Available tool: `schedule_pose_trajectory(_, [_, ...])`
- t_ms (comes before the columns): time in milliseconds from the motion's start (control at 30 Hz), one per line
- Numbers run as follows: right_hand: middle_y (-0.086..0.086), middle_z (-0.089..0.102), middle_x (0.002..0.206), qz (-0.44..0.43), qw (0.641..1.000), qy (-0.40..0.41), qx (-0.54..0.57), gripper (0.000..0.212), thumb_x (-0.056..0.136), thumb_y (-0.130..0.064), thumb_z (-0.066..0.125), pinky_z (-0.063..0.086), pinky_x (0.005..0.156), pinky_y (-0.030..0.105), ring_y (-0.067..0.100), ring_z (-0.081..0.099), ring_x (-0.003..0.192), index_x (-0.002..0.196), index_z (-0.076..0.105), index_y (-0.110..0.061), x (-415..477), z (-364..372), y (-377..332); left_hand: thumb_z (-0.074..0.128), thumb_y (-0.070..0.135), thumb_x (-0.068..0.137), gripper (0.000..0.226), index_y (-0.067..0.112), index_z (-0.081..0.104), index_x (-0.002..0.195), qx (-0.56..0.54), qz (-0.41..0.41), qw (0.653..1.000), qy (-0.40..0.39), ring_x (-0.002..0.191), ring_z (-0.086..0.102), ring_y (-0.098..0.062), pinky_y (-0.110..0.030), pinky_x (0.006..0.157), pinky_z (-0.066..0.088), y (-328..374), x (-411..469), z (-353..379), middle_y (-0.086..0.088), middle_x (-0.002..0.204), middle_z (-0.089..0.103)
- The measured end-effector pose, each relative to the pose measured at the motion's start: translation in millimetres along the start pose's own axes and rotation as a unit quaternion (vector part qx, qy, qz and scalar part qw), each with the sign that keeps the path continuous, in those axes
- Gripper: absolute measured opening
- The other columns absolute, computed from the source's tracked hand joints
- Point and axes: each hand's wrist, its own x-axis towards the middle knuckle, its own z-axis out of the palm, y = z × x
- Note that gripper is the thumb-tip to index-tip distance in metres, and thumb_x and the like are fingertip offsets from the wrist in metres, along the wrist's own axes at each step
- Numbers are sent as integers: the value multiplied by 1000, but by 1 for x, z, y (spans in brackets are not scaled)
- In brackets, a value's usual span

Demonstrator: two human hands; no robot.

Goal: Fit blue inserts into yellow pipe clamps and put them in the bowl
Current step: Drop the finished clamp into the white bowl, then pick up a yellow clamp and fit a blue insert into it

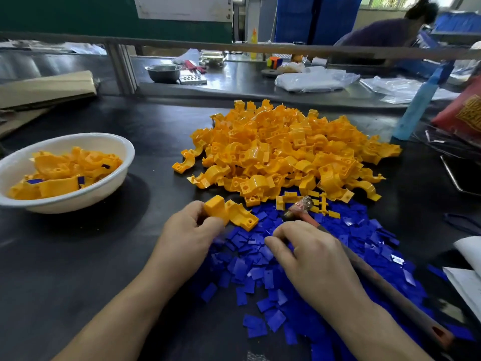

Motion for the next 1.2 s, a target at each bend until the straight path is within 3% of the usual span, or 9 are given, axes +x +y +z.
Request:
schedule_pose_trajectory(100, [-12, 57, 66, 20, 998, 13, 64, 9, 90, -32, 61, 49, 62, 22, 4, 59, 70, 82, 61, -29, -1, -1, -2, 62, 27, 91, 15, 38, 71, 84, -119, -39, 989, -74, 82, 69, -24, -33, 71, 52, 7, -6, -4, 5, 81, 73])
schedule_pose_trajectory(267, [-13, 63, 73, 47, 976, 20, 212, 10, 91, -27, 57, 49, 52, 14, 5, 62, 59, 88, 61, -35, -2, -8, -6, 61, 18, 92, 20, 29, 73, 104, -162, -30, 965, -203, 90, 72, -10, -20, 74, 54, 12, -14, 1, 5, 99, 76])
schedule_pose_trajectory(467, [-20, 61, 87, -14, 981, 26, 194, 16, 91, -25, 57, 47, 66, 10, 2, 61, 87, 101, 64, -37, -3, -6, -14, 65, 19, 88, 32, 24, 67, 119, -197, 8, 941, -276, 103, 71, -16, -27, 86, 56, 12, -20, 5, -3, 108, 75])
schedule_pose_trajectory(567, [-18, 62, 90, -13, 981, 37, 192, 16, 90, -22, 61, 49, 67, 11, 3, 61, 90, 101, 67, -32, -2, -5, -12, 65, 17, 87, 29, 25, 72, 114, -224, 12, 930, -290, 101, 71, -18, -21, 79, 55, 11, -20, 5, -5, 107, 75])
schedule_pose_trajectory(667, [-19, 60, 93, 9, 976, 33, 213, 17, 87, -29, 63, 49, 66, 10, 3, 59, 91, 96, 62, -43, -1, -6, -11, 61, 11, 92, 27, 26, 72, 112, -232, 14, 924, -305, 102, 71, -19, -22, 78, 55, 10, -21, 5, -6, 109, 74])
schedule_pose_trajectory(800, [-17, 63, 95, 66, 954, -34, 292, 13, 86, -35, 62, 55, 66, 18, 5, 64, 84, 97, 63, -42, -1, -6, -9, 60, 16, 91, 25, 27, 72, 111, -240, 12, 921, -306, 104, 70, -23, -26, 81, 56, 10, -21, 5, -8, 110, 74])
schedule_pose_trajectory(933, [-8, 69, 91, 86, 923, -78, 367, 15, 83, -35, 62, 57, 64, 24, 12, 68, 79, 97, 67, -36, 0, -6, -8, 59, 33, 88, 23, 26, 74, 104, -240, 7, 930, -277, 97, 72, -26, -33, 80, 59, 9, -22, 9, -11, 103, 75])
schedule_pose_trajectory(1200, [-6, 68, 86, 79, 917, -46, 388, 15, 78, -42, 61, 55, 58, 21, 13, 68, 74, 91, 67, -36, -2, -3, -13, 54, 45, 93, 21, 33, 71, 97, -162, 53, 960, -222, 90, 72, -19, -39, 80, 57, 6, -26, 14, -3, 95, 75])
